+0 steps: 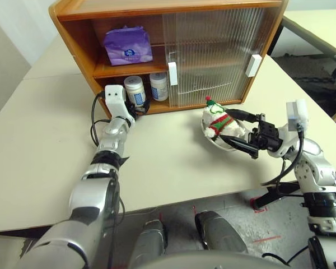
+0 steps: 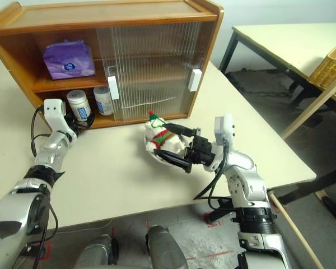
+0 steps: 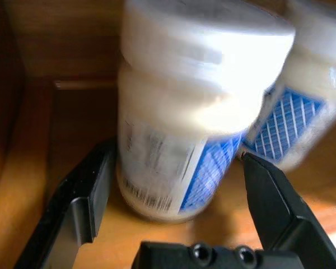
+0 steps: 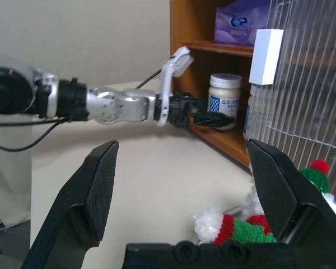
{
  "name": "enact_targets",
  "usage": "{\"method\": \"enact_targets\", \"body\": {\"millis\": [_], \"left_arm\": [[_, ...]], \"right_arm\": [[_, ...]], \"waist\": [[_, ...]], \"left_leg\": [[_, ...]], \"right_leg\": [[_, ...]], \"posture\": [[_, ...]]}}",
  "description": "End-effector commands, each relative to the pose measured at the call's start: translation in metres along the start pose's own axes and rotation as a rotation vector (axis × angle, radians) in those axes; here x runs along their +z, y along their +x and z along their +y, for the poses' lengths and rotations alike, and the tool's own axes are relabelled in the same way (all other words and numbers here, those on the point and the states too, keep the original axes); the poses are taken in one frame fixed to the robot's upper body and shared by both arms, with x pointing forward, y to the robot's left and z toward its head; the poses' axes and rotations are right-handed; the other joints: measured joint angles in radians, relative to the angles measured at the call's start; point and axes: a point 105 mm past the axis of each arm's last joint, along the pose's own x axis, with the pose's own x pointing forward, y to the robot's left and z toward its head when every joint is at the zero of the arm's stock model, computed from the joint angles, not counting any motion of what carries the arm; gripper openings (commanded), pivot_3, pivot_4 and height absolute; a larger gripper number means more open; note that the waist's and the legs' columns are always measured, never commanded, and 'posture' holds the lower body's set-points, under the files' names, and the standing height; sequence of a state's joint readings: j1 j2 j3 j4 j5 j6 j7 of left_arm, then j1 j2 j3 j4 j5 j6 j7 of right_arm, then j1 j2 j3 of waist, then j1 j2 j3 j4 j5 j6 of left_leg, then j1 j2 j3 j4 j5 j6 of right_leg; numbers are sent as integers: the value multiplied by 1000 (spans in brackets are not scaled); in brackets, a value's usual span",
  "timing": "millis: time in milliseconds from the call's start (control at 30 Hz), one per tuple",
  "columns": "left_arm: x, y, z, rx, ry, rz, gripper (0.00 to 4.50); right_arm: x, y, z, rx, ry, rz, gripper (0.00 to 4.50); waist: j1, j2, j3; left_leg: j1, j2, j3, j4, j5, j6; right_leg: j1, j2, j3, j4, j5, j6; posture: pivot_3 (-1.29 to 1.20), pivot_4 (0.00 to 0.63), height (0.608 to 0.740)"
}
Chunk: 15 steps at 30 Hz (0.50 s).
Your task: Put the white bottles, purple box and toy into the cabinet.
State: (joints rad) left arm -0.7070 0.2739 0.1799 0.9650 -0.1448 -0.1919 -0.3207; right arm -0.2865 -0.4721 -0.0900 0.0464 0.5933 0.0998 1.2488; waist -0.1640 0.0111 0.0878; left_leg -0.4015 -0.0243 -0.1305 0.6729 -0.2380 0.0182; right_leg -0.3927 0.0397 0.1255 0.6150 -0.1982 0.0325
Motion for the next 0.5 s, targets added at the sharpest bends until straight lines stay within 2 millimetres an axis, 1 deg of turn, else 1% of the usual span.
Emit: {"method": "enact_targets", "body": {"millis": [33, 133, 233, 267, 367, 400, 433, 500], "left_arm": [[-4, -16, -11, -63, 14, -41, 4474], [-4, -23, -14, -84, 14, -53, 4474], [3, -44, -30, -182, 39, -119, 3847], [6, -48, -35, -211, 48, -135, 3530], [21, -50, -56, -306, 72, -193, 2504], [28, -50, -68, -365, 91, -216, 2162], [35, -49, -80, -422, 99, -237, 1729], [46, -46, -101, -504, 121, -265, 1071]], "right_arm": [[1, 2, 1, 8, -4, -13, 4500], [2, 3, 2, 9, -3, -18, 4500], [0, 3, 0, 11, 3, -15, 4500], [0, 3, -1, 13, 4, -14, 4500], [-1, 5, -2, 15, 4, -15, 4500], [0, 5, -3, 16, 2, -16, 4500], [0, 5, -3, 16, 2, -17, 4500], [0, 5, -3, 17, 0, -17, 4500]], "waist": [[0, 0, 0], [1, 0, 0], [1, 0, 0], [1, 0, 0], [7, 0, 0], [8, 0, 0], [10, 0, 0], [13, 0, 0]], "left_leg": [[-1, 0, 0, 0, 0, 0], [-1, -1, 0, 0, -1, 0], [0, 1, -2, 0, -1, 0], [0, 1, -2, -1, -1, 0], [-1, 2, -4, -1, -1, -1], [-1, 3, -5, -1, -1, -1], [-1, 3, -5, 0, -1, -1], [-1, 3, -6, 0, -1, -1]], "right_leg": [[0, 0, 0, 0, 0, 0], [0, 0, 0, -1, -1, 0], [0, -1, 2, 0, -1, 0], [0, -1, 2, 0, -1, 0], [0, -2, 2, 0, -1, 0], [0, -2, 3, 0, -1, 0], [0, -3, 5, 0, 0, 0], [0, -3, 6, 0, 0, -1]], "posture": [[-245, 96, 740], [-245, 96, 740], [-232, 94, 740], [-231, 94, 740], [-229, 91, 740], [-231, 89, 740], [-232, 89, 740], [-233, 88, 740]]}}
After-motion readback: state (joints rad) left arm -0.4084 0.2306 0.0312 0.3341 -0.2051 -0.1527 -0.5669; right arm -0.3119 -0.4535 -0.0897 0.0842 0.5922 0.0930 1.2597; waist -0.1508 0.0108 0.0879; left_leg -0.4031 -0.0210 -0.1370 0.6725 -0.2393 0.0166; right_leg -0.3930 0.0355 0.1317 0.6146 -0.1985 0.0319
